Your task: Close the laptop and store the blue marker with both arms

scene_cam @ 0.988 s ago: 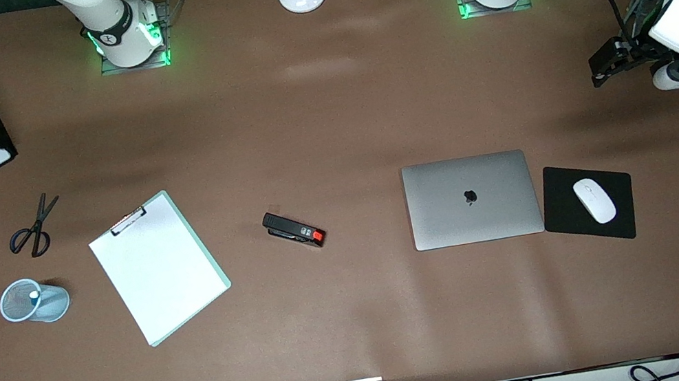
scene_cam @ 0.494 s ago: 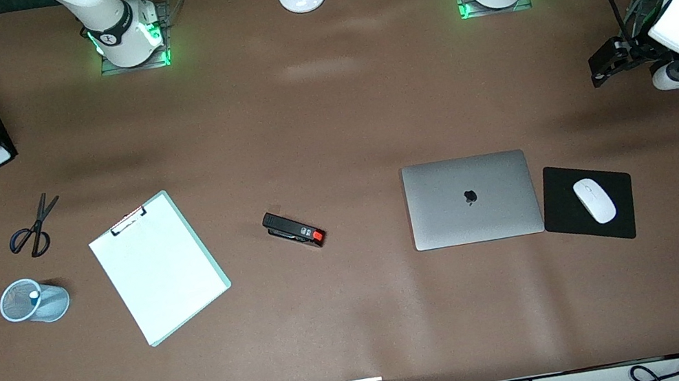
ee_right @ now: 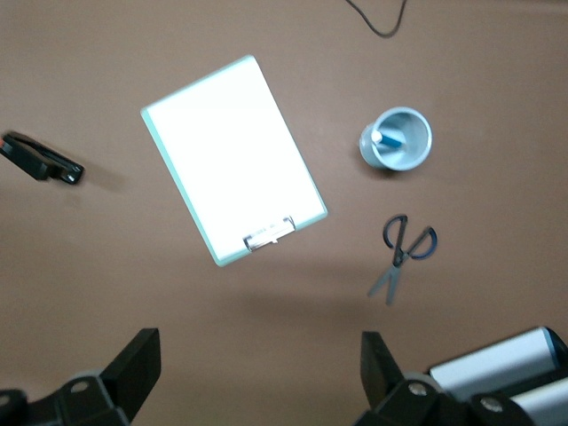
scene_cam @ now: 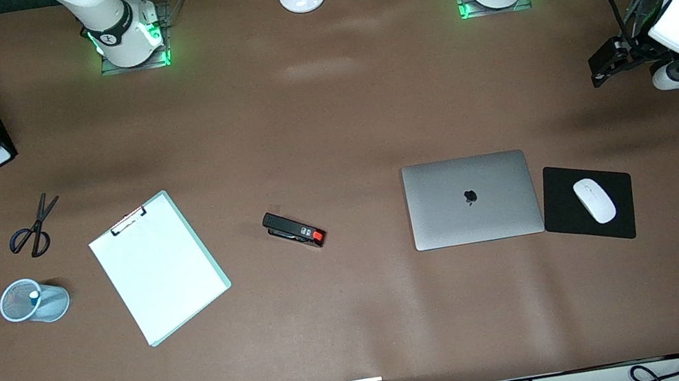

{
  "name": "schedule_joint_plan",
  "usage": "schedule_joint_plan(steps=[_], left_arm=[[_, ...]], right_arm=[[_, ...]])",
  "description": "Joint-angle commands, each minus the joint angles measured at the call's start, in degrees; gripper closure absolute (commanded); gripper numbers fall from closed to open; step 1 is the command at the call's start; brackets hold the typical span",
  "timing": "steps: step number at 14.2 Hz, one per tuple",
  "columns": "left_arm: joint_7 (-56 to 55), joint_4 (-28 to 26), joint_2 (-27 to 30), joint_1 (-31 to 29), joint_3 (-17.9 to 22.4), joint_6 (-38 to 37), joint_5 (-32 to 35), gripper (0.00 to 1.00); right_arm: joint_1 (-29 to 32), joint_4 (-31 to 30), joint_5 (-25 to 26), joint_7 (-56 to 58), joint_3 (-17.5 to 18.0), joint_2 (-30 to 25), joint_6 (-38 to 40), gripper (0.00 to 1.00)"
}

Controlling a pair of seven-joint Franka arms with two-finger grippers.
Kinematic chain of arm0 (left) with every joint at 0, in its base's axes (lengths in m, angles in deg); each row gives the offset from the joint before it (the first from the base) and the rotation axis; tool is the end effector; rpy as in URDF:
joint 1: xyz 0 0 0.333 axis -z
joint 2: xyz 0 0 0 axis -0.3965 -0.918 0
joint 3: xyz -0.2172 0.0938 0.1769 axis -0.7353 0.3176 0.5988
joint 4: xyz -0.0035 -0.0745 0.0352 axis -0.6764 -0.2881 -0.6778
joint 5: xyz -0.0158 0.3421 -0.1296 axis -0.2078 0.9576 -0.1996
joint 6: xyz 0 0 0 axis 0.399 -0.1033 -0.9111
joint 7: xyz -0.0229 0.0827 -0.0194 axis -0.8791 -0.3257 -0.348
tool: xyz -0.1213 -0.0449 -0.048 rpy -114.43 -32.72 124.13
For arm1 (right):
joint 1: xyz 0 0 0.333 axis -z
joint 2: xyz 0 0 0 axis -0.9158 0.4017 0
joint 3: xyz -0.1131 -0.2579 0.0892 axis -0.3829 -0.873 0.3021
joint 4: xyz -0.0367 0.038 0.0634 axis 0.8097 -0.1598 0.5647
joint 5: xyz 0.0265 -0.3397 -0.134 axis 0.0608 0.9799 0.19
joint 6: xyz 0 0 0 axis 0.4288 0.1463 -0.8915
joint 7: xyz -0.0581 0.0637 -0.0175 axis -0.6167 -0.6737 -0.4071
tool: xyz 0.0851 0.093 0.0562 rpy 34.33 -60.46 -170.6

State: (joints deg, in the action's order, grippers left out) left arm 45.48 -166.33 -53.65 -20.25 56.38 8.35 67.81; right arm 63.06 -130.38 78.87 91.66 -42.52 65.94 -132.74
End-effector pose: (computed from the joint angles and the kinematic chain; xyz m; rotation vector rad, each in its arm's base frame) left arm 0.5311 -0.0421 0.5293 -3.1396 0.0325 0.0426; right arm 0.5019 -0.0269 0.5927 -3.1181 -0.1054 -0.1226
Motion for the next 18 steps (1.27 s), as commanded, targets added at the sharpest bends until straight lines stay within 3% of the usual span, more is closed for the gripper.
schedule_joint_plan(steps=[1, 7, 10, 18], left_arm=[[0.8, -0.8, 0.9, 0.3, 0.4, 0.4, -0.3, 0.0], [0.9, -0.7, 0.9, 0.3, 0.4, 0.3, -0.3, 0.0], [0.9, -0.7, 0.9, 0.3, 0.4, 0.3, -0.3, 0.0], [0.9, -0.8, 0.9, 0.3, 0.4, 0.3, -0.3, 0.0]], right_arm=[[0.1, 3.1, -2.7, -0.8, 0.0, 2.2, 0.8, 0.0], [-0.2, 3.6, -2.6, -1.0, 0.0, 3.1, 1.0, 0.0], [-0.3, 3.2, -2.5, -1.2, 0.1, 2.9, 6.0, 0.0], [-0.5, 0.1, -0.7, -3.7, 1.5, 1.0, 4.4, 0.0]])
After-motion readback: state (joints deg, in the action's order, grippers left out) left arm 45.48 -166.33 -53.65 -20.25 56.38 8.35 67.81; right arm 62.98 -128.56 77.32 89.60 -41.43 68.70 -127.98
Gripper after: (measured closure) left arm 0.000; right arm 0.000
